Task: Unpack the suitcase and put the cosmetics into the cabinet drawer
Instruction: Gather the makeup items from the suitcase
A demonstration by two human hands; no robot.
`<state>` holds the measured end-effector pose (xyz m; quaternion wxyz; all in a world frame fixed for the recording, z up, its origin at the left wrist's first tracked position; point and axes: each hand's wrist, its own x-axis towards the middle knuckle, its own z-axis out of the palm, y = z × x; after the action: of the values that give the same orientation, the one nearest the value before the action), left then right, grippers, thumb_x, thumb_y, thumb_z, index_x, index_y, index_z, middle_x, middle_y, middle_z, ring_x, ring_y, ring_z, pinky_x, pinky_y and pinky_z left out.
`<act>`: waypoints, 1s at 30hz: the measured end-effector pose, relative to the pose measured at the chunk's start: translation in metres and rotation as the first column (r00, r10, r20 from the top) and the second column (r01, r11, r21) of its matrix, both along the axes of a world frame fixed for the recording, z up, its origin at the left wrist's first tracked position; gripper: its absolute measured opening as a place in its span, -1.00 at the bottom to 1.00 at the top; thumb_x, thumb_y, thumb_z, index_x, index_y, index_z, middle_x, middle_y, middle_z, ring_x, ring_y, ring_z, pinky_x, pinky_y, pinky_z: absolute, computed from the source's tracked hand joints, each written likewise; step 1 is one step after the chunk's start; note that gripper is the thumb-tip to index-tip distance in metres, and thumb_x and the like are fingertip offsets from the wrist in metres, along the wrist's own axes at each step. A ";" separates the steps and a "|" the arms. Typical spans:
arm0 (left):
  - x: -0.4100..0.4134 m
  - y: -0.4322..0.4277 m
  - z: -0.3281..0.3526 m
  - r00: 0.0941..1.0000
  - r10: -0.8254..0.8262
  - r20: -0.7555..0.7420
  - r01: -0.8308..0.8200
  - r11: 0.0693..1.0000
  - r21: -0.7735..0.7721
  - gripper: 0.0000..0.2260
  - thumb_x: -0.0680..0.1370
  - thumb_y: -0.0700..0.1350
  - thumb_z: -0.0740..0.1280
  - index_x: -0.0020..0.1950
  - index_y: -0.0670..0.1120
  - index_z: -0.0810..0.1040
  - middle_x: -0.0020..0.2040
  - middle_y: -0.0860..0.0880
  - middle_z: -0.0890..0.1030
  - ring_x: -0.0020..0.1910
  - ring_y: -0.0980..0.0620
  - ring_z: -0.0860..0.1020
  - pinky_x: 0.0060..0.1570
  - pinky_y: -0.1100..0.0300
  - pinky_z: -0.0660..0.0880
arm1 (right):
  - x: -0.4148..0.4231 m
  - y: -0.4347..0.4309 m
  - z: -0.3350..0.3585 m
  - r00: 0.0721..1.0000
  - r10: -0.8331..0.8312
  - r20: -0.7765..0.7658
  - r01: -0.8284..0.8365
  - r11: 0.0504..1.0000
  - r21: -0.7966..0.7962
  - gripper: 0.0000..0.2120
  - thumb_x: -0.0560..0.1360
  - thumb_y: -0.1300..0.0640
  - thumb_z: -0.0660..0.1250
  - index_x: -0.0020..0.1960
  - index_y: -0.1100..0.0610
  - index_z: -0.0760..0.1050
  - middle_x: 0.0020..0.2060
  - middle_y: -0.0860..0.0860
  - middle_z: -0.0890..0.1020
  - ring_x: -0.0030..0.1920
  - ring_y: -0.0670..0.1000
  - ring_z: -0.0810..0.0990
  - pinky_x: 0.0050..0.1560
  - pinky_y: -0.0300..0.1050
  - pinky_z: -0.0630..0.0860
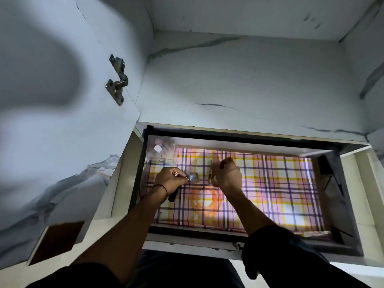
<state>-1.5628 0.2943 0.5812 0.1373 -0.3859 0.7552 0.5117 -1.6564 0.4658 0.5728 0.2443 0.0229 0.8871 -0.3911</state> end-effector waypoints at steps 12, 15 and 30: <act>0.002 0.000 -0.009 0.970 0.193 -0.147 -0.169 0.972 0.163 -0.88 0.44 -0.18 0.51 -0.05 -0.05 0.66 -0.07 -0.04 0.69 -0.02 -0.02 0.63 0.03 0.06 0.58 | 0.012 -0.015 0.004 0.778 0.615 -0.130 -0.562 0.773 0.294 -0.75 0.60 -0.07 0.31 0.22 -0.01 0.49 -0.01 0.00 0.65 -0.05 0.06 0.63 -0.11 -0.08 0.52; 0.004 0.003 -0.006 0.940 0.307 -0.146 -0.267 0.933 0.240 -0.91 0.47 -0.18 0.49 -0.06 -0.10 0.64 -0.15 -0.09 0.69 -0.19 -0.09 0.62 -0.13 0.00 0.60 | 0.012 -0.013 0.003 0.907 0.418 -0.056 -0.402 0.897 0.184 -0.80 0.60 -0.07 0.31 0.12 0.04 0.51 -0.14 -0.03 0.64 -0.22 -0.02 0.61 -0.27 -0.11 0.53; -0.011 0.025 -0.014 0.975 0.197 -0.104 -0.148 0.923 0.356 -0.79 0.53 -0.35 0.35 0.15 -0.23 0.56 0.09 -0.17 0.65 0.11 -0.14 0.59 0.03 0.11 0.53 | 0.004 0.019 -0.002 0.964 0.127 0.233 -0.144 0.988 0.057 -0.82 0.53 0.01 0.44 -0.14 0.10 0.53 -0.31 -0.03 0.63 -0.38 -0.13 0.59 -0.43 -0.30 0.45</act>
<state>-1.5733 0.3193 0.5674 0.1048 -0.3846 0.6241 0.6719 -1.6521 0.4850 0.5710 0.3699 0.0159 0.8663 -0.3354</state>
